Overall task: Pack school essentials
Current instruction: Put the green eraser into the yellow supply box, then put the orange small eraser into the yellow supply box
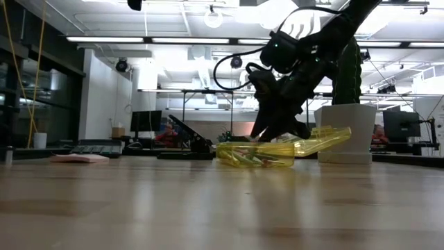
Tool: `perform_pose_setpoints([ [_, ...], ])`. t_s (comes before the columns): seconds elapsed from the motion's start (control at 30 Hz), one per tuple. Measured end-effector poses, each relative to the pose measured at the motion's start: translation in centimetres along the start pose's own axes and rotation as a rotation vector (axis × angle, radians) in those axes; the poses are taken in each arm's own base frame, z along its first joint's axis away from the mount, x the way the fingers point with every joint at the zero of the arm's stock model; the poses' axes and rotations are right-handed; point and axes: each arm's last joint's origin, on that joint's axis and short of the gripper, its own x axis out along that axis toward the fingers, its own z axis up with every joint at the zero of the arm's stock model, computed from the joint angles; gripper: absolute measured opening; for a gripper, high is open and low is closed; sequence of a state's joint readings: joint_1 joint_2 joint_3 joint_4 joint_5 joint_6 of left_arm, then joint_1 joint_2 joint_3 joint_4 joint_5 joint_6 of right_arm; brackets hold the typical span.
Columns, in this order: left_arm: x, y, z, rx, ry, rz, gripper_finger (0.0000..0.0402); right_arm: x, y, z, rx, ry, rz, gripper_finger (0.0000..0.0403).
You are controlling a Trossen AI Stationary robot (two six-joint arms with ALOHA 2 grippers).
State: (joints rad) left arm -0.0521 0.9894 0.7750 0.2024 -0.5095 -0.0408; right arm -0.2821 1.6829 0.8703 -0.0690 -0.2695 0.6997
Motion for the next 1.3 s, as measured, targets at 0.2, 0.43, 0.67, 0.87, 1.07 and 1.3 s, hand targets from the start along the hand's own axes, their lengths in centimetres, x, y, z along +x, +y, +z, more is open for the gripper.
perform_pose_setpoints([
  [0.2,0.0,0.0,0.0,0.002,0.003,0.000,0.0202,-1.1,1.0,1.9,-0.080,0.022,-0.022,0.0180],
  [0.43,0.0,0.0,0.0,0.002,0.004,0.000,0.0202,-4.7,3.8,5.4,-0.292,-0.001,0.014,0.0205],
  [0.67,0.0,-0.1,-0.3,-0.072,0.031,-0.026,0.0202,-11.0,8.5,4.5,-0.534,-0.217,0.072,0.0193],
  [0.87,0.1,-0.3,-0.3,-0.126,0.051,-0.174,0.0202,-15.9,12.6,2.2,-0.706,-0.444,0.164,0.0181],
  [1.07,0.1,0.0,0.2,-0.189,0.038,-0.314,0.0202,-17.8,15.5,1.1,-0.804,-0.629,0.293,0.0178],
  [1.3,-0.3,0.7,1.1,-0.203,-0.031,-0.303,0.0202,-14.4,14.1,-1.2,-0.738,-0.669,0.351,0.0178],
])
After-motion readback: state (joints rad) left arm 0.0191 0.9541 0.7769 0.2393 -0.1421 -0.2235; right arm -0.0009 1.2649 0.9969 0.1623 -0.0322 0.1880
